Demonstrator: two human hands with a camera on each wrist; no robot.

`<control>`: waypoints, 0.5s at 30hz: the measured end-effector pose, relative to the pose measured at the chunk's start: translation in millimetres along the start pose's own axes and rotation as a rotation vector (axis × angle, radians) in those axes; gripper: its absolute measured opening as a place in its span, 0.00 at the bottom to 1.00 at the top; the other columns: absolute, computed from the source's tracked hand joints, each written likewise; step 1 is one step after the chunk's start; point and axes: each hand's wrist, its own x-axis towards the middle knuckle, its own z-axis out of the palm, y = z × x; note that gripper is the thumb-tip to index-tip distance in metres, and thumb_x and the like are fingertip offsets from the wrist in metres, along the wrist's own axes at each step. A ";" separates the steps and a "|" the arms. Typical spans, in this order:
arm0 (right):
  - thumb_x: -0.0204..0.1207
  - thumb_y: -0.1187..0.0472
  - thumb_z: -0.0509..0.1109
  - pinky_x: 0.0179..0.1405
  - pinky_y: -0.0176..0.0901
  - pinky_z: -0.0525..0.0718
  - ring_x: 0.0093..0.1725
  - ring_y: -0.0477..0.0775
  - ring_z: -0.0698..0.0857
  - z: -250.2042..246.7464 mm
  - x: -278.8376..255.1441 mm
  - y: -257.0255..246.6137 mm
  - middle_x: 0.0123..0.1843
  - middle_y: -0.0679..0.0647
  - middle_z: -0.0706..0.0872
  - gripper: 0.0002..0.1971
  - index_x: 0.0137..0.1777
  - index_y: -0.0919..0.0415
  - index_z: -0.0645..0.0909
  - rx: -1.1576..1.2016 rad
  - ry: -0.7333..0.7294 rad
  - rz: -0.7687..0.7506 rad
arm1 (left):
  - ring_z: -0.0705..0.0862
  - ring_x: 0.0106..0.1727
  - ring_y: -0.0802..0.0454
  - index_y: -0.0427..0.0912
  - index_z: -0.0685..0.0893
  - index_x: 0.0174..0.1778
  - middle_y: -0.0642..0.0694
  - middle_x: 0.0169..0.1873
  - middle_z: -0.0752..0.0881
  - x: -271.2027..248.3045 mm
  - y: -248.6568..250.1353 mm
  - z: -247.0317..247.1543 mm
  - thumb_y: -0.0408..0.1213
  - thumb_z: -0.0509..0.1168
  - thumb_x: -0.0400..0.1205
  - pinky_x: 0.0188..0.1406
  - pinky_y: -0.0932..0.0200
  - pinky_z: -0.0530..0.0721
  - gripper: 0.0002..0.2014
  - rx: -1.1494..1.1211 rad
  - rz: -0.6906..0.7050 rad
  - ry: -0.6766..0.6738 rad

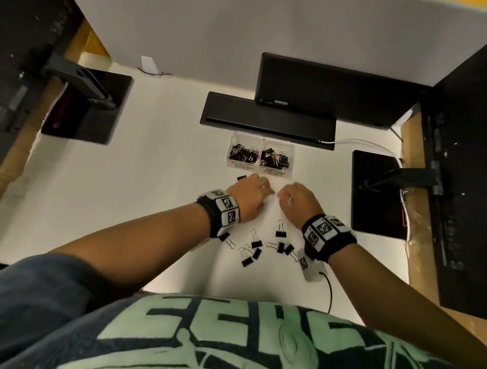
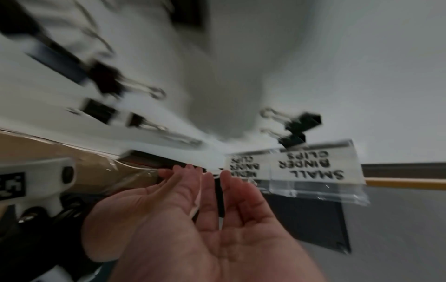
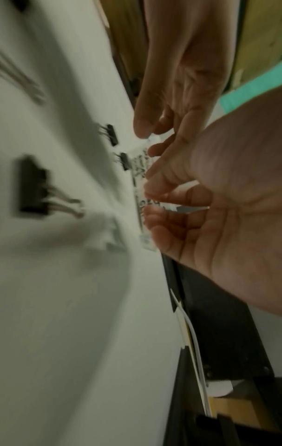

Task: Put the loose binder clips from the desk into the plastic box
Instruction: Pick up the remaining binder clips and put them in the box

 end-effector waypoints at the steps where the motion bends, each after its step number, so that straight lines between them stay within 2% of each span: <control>1: 0.78 0.61 0.64 0.49 0.41 0.75 0.53 0.55 0.81 7.2 -9.2 3.4 0.53 0.54 0.80 0.07 0.52 0.57 0.82 -0.040 -0.067 0.030 | 0.74 0.67 0.47 0.45 0.75 0.70 0.45 0.67 0.75 -8.2 5.7 8.1 0.39 0.61 0.82 0.67 0.50 0.77 0.20 -0.042 0.005 -0.061; 4: 0.77 0.56 0.68 0.49 0.47 0.80 0.51 0.56 0.81 23.2 -30.6 8.6 0.53 0.54 0.78 0.08 0.52 0.57 0.78 -0.106 -0.157 0.112 | 0.76 0.65 0.46 0.46 0.78 0.67 0.46 0.64 0.75 -26.0 20.1 29.7 0.40 0.62 0.81 0.58 0.51 0.80 0.17 -0.088 0.019 -0.242; 6: 0.75 0.55 0.71 0.50 0.49 0.81 0.50 0.57 0.81 29.1 -37.0 8.5 0.53 0.55 0.77 0.11 0.52 0.58 0.76 -0.097 -0.161 0.139 | 0.77 0.64 0.45 0.46 0.78 0.67 0.45 0.63 0.75 -31.2 25.6 39.9 0.40 0.62 0.81 0.50 0.54 0.78 0.17 -0.094 0.015 -0.300; 11: 0.71 0.64 0.72 0.46 0.42 0.76 0.49 0.55 0.80 34.9 -40.6 8.2 0.51 0.53 0.76 0.11 0.52 0.61 0.77 0.014 -0.118 0.155 | 0.79 0.59 0.41 0.41 0.76 0.67 0.41 0.62 0.74 -33.0 29.5 50.2 0.36 0.59 0.83 0.46 0.51 0.79 0.16 -0.026 -0.006 -0.390; 15: 0.69 0.65 0.72 0.43 0.39 0.76 0.45 0.51 0.78 30.3 -45.2 13.8 0.47 0.51 0.78 0.13 0.53 0.60 0.77 0.120 -0.089 0.191 | 0.80 0.54 0.40 0.35 0.77 0.63 0.39 0.61 0.74 -34.0 30.2 53.0 0.35 0.58 0.85 0.45 0.51 0.78 0.13 -0.022 -0.013 -0.352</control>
